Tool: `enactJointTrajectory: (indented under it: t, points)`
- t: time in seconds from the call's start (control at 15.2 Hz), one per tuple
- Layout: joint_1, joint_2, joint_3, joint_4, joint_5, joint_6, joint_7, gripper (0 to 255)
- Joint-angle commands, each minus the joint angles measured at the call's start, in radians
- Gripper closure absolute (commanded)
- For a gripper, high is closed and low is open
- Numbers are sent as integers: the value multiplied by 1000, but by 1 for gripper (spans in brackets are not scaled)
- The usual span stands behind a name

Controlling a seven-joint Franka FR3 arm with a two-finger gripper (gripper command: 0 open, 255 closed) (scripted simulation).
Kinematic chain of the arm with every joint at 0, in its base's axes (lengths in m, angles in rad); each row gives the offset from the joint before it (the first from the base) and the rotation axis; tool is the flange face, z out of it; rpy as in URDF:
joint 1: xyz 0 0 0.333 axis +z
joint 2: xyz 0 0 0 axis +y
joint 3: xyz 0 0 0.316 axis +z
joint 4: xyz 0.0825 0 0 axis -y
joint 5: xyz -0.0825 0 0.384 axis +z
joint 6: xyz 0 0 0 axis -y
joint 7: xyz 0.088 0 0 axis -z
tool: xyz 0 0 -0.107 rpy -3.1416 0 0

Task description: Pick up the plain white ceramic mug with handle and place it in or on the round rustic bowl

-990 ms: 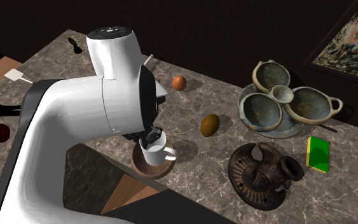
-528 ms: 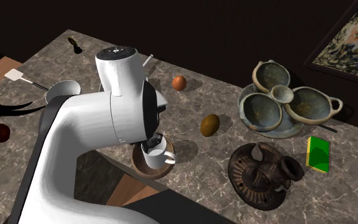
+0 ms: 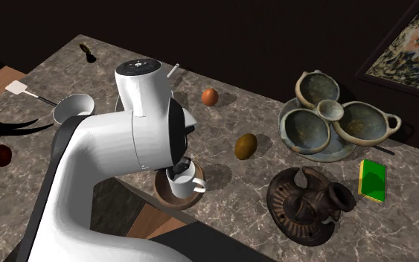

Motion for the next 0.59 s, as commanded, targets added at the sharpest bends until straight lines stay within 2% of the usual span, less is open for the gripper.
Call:
enactJointTrajectory:
  t: [0.0,0.33,0.53]
  points:
    - [0,0,0,0,0,0,0,0]
    - [0,0,0,0,0,0,0,0]
    - [0,0,-1,101,-1,-101,0,0]
